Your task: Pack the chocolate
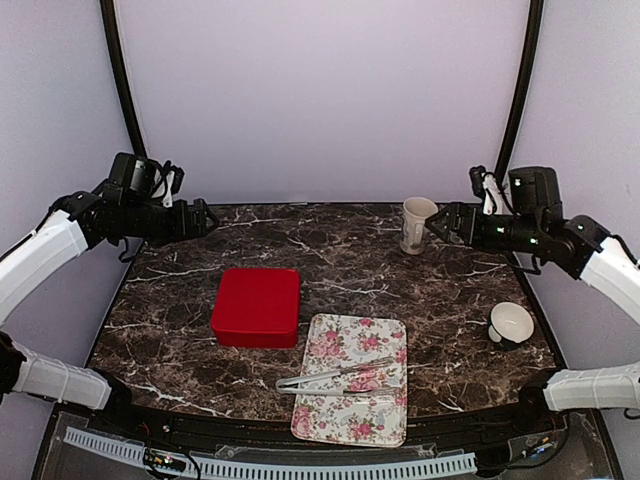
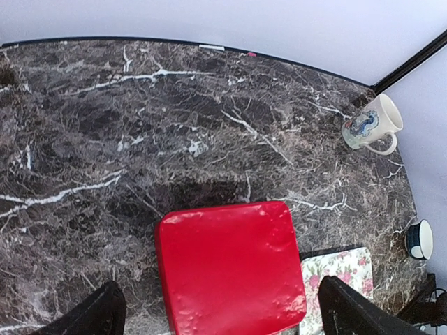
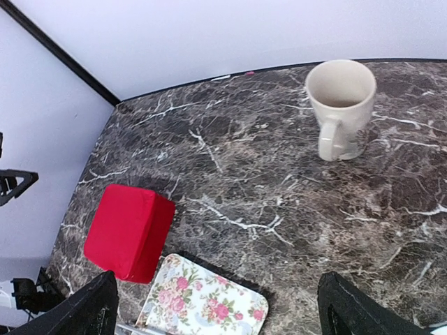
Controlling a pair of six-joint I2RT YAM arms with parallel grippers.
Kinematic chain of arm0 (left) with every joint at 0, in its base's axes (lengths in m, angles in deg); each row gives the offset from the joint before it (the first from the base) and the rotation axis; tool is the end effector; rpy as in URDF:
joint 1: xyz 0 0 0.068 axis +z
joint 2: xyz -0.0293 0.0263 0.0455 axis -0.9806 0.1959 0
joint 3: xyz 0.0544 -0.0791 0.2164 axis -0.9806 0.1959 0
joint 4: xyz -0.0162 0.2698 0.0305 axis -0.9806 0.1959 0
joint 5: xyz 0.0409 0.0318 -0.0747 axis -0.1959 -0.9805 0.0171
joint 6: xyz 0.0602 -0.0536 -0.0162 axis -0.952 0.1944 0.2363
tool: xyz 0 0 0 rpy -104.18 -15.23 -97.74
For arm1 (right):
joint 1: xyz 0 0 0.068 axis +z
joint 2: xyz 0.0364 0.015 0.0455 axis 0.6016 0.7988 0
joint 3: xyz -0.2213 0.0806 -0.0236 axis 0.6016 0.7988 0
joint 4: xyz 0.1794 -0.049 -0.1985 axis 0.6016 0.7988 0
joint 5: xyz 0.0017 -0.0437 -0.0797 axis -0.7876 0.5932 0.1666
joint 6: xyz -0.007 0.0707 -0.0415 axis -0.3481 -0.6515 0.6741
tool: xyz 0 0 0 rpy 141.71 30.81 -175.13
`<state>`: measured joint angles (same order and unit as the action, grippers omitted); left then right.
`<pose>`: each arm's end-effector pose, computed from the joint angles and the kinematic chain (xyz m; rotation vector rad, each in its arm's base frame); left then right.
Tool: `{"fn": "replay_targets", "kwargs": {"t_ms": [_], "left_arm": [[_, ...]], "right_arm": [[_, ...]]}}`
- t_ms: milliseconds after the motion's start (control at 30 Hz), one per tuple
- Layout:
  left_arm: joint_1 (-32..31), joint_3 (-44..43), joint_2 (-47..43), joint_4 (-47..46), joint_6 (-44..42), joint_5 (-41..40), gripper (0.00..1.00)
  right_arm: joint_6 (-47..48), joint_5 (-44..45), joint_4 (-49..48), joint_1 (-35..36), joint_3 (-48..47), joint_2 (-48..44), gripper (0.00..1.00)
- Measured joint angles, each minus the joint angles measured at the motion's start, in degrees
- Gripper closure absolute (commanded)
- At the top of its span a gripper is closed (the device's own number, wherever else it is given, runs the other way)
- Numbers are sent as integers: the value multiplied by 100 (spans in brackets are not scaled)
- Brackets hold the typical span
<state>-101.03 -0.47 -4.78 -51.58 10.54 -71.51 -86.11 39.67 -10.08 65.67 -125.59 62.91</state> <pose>0.2873 -0.1246 0.2963 -0.0065 2.2201 -0.5596 0.2426 0.1430 0.3003 -0.0732 2.1201 0.7472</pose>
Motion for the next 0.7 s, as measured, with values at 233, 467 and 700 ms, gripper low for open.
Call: {"fn": "replay_targets", "kwargs": {"t_ms": [233, 467, 700], "left_arm": [[0, 979, -144, -179, 201, -83, 1], [0, 1587, -142, -289, 264, -107, 1], [0, 1628, -129, -457, 291, -107, 1]], "right_arm": [[-393, 310, -96, -343, 1434, -1250, 0], [-721, 522, -131, -422, 2225, -1871, 0], [-885, 603, -177, -437, 2337, -1963, 0]]}}
